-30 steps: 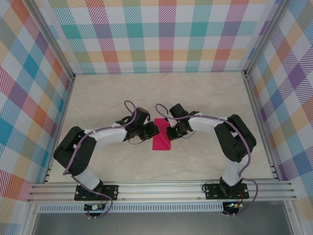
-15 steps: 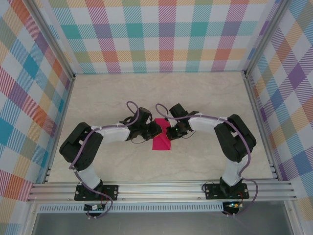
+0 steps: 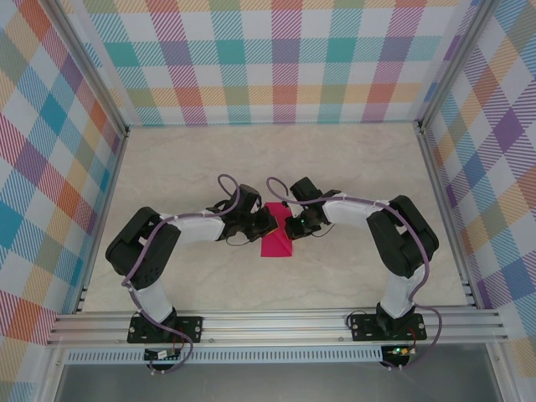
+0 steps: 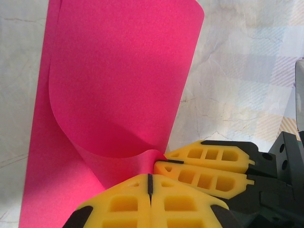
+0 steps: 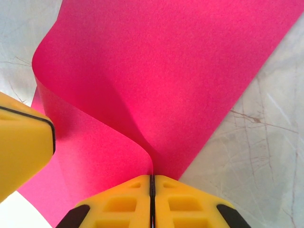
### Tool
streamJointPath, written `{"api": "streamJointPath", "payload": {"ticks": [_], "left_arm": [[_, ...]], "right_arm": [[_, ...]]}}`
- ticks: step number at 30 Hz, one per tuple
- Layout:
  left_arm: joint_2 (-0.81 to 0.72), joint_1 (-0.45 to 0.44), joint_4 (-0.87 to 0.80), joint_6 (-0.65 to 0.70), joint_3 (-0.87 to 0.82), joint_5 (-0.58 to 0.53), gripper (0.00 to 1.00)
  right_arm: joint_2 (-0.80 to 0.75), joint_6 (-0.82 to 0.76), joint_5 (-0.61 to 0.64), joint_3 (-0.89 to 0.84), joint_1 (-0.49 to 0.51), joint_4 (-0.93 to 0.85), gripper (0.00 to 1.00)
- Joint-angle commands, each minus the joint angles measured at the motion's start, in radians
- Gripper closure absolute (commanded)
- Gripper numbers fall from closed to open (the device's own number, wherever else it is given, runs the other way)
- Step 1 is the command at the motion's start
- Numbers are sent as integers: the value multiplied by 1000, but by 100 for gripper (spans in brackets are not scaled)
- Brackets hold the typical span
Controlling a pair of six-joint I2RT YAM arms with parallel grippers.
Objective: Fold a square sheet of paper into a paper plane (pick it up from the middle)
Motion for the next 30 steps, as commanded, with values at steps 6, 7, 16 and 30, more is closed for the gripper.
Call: {"api": "streamJointPath", "payload": {"ticks": [6, 7, 16, 30], "left_arm": [[-6, -19, 45, -10, -10, 24, 100], [-2, -20, 48, -8, -9, 26, 100], [33, -26, 61, -8, -9, 32, 100], [93, -26, 49, -7, -50, -43, 100]], "right_arm": [[36, 7, -2, -5, -7, 14, 91], [37, 7, -4, -5, -7, 14, 91], [37, 6, -3, -3, -7, 13, 91], [47, 10, -8, -5, -7, 22, 90]]}}
